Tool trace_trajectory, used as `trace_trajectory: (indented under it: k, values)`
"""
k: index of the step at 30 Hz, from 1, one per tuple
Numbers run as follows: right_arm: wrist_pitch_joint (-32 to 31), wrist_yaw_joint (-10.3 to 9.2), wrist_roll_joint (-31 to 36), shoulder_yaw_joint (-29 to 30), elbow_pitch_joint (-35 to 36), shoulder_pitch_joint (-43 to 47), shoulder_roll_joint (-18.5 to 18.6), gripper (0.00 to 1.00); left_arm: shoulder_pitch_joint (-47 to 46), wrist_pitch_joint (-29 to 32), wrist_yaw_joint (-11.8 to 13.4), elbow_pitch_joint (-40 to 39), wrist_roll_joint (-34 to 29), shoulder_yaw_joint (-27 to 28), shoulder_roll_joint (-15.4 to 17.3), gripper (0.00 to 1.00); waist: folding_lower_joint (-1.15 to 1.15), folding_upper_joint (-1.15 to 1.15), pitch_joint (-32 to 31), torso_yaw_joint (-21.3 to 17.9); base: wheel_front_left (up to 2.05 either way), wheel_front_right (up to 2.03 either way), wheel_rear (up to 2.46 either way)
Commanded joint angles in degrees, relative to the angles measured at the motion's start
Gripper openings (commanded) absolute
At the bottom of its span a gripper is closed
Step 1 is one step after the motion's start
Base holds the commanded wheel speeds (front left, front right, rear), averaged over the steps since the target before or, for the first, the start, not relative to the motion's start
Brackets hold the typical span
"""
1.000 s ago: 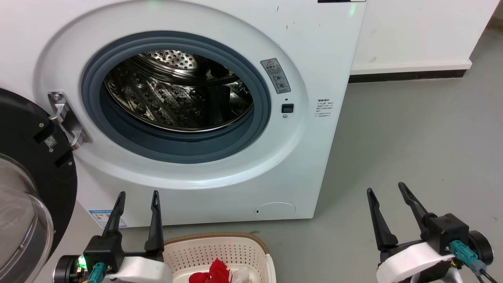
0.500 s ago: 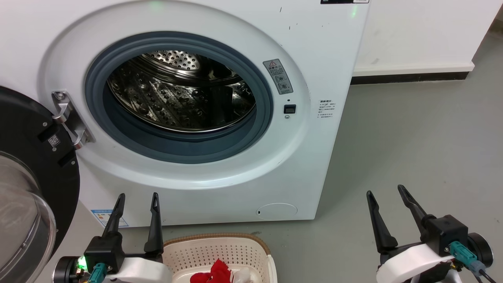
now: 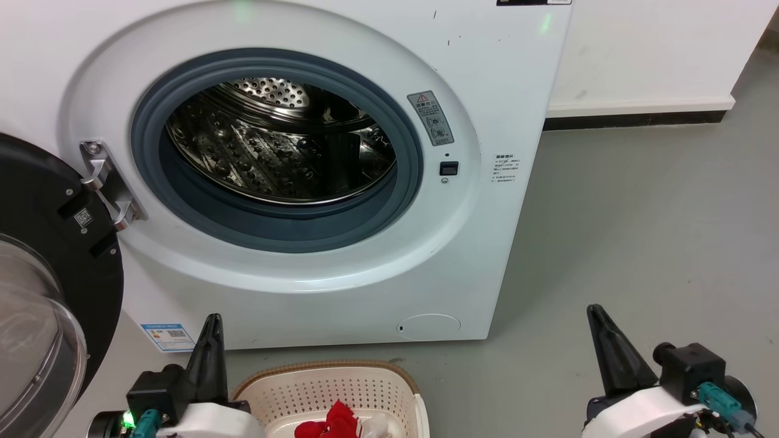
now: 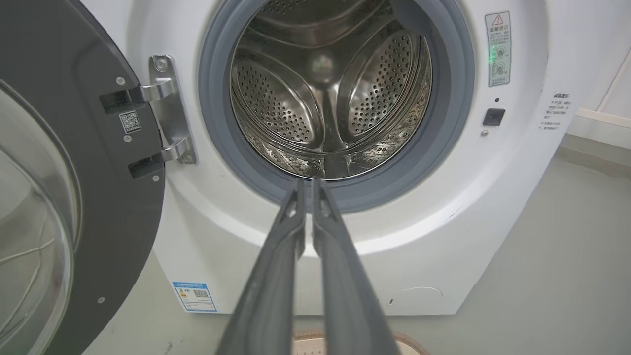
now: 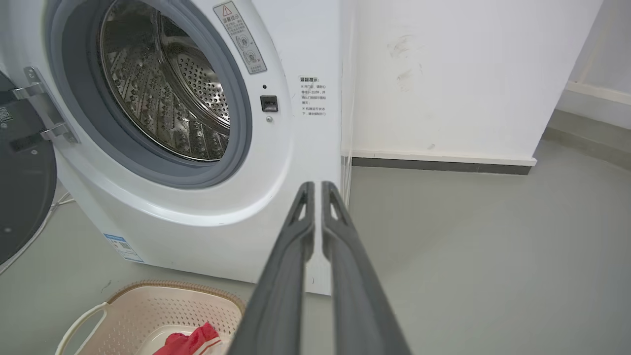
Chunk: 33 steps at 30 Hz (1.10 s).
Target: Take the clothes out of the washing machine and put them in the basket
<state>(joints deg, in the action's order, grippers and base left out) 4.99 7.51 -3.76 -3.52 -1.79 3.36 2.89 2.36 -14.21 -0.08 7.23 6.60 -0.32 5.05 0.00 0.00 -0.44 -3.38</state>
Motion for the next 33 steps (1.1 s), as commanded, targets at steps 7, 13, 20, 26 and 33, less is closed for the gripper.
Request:
trace_trajectory:
  k: [7,13,20,26,33]
  values:
    - [-0.7,0.0,-12.4,0.4,-0.6,-1.8,0.8,0.0,-2.2,2.7,-1.0,0.3,10.8,1.3,0.0,0.0,0.0,0.0,0.0,0.3,0.0,0.0,0.0]
    - [-1.0,0.0,-18.4,0.6,-1.6,-2.5,1.2,0.0,-2.4,3.8,-1.5,0.4,16.3,1.5,-0.1,0.0,0.0,0.0,0.1,0.4,0.0,0.0,0.0]
    - [-1.6,-0.01,-26.0,1.0,-2.7,-3.4,1.5,0.0,-3.0,5.4,-2.1,0.9,23.4,1.9,-0.3,0.0,0.0,0.0,0.1,0.6,0.0,0.0,0.0]
    - [-2.1,-0.01,-32.1,1.3,-3.5,-4.0,1.8,0.0,-3.5,6.7,-2.5,1.4,29.0,2.3,-0.5,0.0,0.0,0.0,0.1,0.7,0.0,0.0,0.0]
    - [-2.7,-0.01,-38.6,1.7,-4.4,-4.6,2.0,0.0,-4.1,8.2,-3.1,1.9,35.1,2.8,-0.7,0.0,0.0,0.0,0.2,0.9,0.0,0.0,0.0]
